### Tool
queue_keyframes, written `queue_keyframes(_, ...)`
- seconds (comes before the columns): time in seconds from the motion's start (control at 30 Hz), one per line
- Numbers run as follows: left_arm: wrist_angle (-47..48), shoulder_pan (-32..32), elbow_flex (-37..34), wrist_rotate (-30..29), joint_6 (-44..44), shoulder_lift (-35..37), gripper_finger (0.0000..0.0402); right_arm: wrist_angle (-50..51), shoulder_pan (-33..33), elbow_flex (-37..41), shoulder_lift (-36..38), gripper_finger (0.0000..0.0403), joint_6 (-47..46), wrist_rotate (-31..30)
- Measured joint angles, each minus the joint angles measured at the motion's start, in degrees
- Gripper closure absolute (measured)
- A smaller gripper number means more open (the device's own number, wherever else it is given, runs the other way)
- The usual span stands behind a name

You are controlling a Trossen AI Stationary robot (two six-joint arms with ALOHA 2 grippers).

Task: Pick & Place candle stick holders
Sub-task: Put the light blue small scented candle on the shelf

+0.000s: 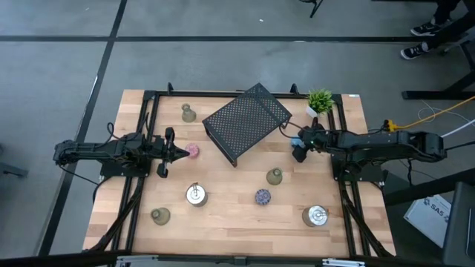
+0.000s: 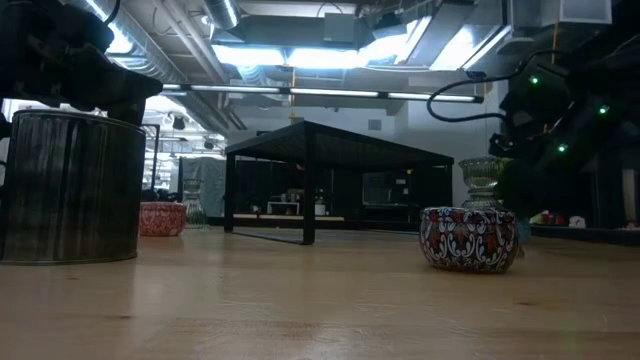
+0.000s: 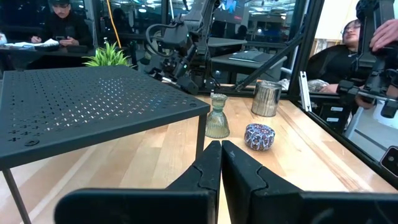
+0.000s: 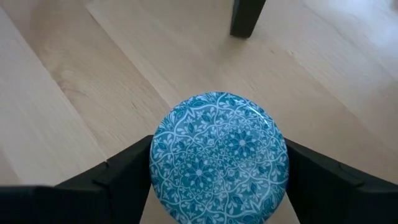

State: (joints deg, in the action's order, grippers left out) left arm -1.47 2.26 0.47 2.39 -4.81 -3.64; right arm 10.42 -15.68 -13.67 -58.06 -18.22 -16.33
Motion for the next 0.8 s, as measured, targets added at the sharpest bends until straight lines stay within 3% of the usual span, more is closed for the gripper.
queue_keyframes(0.5,0.0,0.0,0.0,0.0,0.0,0.0,0.0395,7.4,0.0,-5.8,1.7,0.0092,-1.0,2.1)
queue_keyframes(0.8,0.0,0.0,0.0,0.0,0.0,0.0,0.0395,15.9,0.0,-6.0,10.5,0.0093,-4.3,2.2)
